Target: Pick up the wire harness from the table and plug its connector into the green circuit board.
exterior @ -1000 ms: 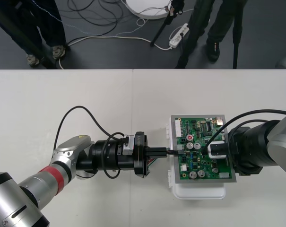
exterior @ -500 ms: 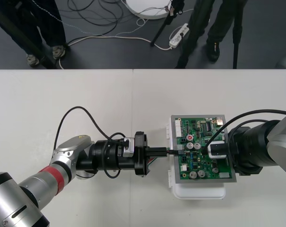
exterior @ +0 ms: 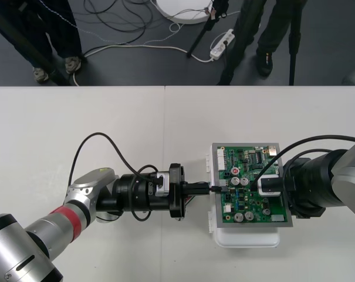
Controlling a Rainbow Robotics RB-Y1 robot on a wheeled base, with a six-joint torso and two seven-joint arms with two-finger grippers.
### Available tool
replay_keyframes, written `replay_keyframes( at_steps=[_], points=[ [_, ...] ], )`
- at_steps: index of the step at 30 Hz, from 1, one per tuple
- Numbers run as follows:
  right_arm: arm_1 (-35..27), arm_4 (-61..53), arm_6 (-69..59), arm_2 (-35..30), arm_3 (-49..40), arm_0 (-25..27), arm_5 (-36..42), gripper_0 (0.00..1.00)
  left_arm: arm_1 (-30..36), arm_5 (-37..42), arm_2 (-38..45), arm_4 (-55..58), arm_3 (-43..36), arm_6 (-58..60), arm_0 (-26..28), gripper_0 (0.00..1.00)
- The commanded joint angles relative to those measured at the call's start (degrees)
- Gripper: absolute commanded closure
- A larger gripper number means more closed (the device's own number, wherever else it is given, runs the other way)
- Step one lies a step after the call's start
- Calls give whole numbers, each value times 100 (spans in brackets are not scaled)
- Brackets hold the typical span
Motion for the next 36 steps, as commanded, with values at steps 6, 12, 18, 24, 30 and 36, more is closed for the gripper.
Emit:
replay_keyframes(
  at_steps=[6,12,18,24,30,36],
  points=[
    [126,-119,-278,88,-184,-162,-3,0,-268,221,-114,-44,-93,-580,-249,100],
    [117,-110,-278,88,-184,-162,-3,0,-329,256,-114,-53,-93,-580,-249,100],
    [126,-101,-278,88,-176,-162,-3,0,-347,274,-106,-44,-93,-563,-258,100],
    [126,-101,-278,88,-176,-162,-3,0,-285,274,-106,-44,-93,-563,-258,100],
    [126,-110,-278,88,-184,-162,-3,0,-153,247,-114,-53,-93,-563,-258,100],
    [126,-92,-278,88,-184,-162,-3,0,-13,177,-158,-53,-93,-528,-258,100]
  ],
)
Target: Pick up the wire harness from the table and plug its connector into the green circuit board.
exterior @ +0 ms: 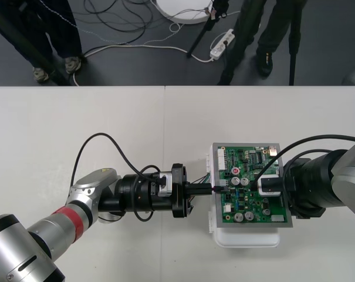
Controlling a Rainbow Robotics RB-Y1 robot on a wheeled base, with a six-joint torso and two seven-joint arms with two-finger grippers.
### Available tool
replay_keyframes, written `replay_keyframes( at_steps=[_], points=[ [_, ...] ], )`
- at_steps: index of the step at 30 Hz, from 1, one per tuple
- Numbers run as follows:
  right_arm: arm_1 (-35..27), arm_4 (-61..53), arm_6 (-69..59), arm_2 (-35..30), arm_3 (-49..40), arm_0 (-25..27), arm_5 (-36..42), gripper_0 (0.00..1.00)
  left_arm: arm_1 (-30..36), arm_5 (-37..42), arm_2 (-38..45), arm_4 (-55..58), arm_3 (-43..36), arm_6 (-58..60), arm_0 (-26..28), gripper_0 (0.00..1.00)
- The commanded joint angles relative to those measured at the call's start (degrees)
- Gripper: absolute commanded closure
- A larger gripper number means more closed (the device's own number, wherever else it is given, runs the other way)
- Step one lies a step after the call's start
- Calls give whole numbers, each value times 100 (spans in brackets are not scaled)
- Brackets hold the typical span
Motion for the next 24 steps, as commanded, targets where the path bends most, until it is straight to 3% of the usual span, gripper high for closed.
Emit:
replay_keyframes(
  at_steps=[1,2,3,6,7,24],
  points=[
    [126,-87,-246,88,-185,-162,13,0,54,112,-158,-57,-94,-526,-258,100],
    [126,-87,-246,88,-185,-162,13,0,89,121,-158,-57,-94,-526,-258,83],
    [126,-87,-246,97,-185,-162,13,0,133,121,-158,-57,-94,-526,-258,54],
    [126,-78,-246,88,-185,-162,13,0,274,121,-167,-57,-94,-534,-258,10],
    [126,-78,-246,88,-185,-162,13,0,353,121,-167,-75,-94,-552,-249,0],
    [-85,-131,317,-554,-176,128,13,0,1276,-143,-158,-84,-94,-614,-170,0]
  ],
)
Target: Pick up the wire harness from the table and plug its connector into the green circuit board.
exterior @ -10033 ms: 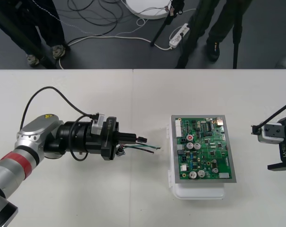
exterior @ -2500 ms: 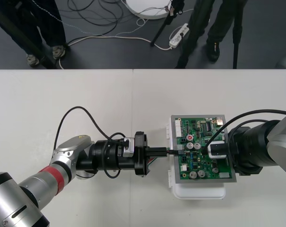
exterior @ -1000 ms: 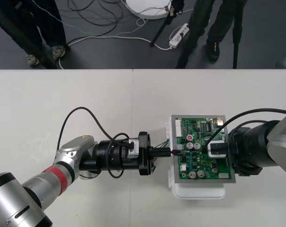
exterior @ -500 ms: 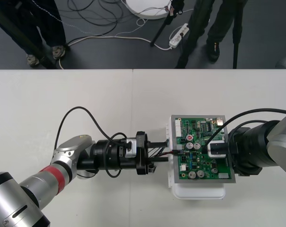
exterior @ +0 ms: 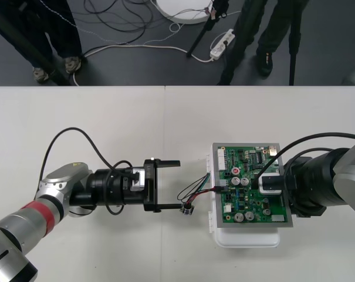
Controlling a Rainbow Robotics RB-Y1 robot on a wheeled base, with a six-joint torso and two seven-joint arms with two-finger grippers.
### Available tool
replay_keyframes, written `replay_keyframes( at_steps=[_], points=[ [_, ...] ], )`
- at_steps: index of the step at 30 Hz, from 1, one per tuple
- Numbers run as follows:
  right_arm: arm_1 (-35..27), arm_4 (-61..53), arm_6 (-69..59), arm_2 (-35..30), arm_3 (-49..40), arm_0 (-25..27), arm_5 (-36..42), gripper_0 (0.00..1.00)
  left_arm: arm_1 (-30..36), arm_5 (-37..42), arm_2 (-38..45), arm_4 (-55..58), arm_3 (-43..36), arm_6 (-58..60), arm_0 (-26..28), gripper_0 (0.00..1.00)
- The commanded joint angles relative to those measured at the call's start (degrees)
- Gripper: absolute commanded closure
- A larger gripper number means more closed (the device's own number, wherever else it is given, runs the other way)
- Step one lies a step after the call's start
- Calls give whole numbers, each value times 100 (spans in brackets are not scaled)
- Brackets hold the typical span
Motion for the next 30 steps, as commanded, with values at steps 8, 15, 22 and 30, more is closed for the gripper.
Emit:
replay_keyframes(
  at_steps=[8,15,22,30],
  points=[
    [-219,-643,1263,-1333,-176,542,12,0,987,-521,-136,-204,-93,-479,-159,0],
    [-351,-1381,1834,-2212,-185,1008,12,0,1470,-794,-136,-265,-207,-286,-159,0],
    [-509,-2375,2441,-3091,-185,1306,12,0,2138,-811,-127,-318,-497,-57,-115,0],
    [-755,-3754,2819,-4023,-185,1579,12,0,3017,-811,-75,-230,-1288,708,201,0]
  ],
)
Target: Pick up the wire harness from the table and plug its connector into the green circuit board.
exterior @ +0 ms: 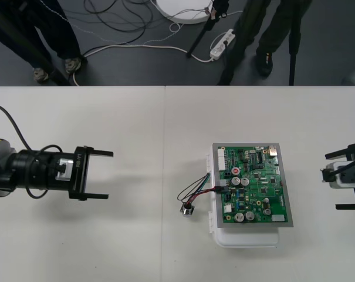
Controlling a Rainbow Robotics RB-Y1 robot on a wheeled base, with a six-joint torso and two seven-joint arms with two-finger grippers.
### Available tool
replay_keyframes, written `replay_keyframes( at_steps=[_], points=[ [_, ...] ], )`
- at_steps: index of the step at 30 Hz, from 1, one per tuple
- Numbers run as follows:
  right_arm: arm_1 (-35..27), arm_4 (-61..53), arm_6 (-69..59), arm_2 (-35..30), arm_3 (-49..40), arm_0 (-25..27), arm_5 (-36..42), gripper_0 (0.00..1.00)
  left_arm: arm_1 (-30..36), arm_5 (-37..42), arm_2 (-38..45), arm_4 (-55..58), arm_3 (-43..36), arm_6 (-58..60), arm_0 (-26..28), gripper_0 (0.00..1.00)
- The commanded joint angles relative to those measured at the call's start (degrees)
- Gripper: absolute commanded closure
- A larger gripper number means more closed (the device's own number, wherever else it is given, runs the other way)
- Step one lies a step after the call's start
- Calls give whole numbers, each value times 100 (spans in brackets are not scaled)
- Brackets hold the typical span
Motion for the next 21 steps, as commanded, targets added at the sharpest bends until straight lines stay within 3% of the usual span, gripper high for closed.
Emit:
replay_keyframes(
  at_steps=[1,12,21],
  points=[
    [-416,-648,295,-617,-165,248,9,0,771,-342,-44,63,-656,757,220,0],
    [-679,-2608,357,-1628,19,705,9,0,1518,-342,703,-43,-1474,1689,809,0],
    [-1198,-3847,1517,-1575,1285,723,9,0,1579,-342,2259,-904,-2344,2673,1521,0]
  ],
)
